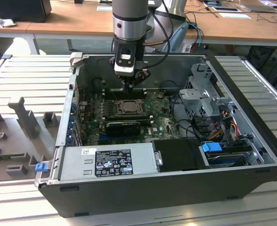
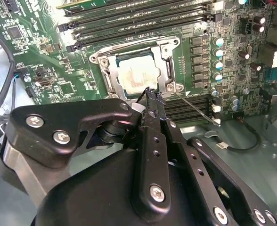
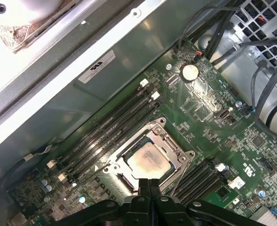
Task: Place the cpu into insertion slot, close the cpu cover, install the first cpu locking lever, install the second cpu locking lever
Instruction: 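Install the first cpu locking lever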
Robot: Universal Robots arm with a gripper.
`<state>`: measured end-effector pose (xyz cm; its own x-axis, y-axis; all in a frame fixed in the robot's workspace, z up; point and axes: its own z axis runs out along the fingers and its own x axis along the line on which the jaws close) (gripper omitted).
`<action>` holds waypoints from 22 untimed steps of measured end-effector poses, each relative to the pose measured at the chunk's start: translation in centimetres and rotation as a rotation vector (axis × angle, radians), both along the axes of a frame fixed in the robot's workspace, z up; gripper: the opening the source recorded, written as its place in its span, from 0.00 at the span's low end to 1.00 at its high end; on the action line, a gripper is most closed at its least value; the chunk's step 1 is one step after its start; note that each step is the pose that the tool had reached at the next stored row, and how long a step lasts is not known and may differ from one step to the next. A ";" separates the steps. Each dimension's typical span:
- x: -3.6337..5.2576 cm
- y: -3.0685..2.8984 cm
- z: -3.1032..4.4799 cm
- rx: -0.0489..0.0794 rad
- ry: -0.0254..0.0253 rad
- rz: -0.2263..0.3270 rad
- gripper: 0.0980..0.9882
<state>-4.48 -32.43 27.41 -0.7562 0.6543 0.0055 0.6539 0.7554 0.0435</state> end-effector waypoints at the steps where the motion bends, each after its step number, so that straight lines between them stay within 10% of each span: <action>1: 0.00 0.00 0.00 0.000 0.0000 0.011 0.01; 22: 0.00 0.00 -0.02 0.000 -0.0015 0.171 0.01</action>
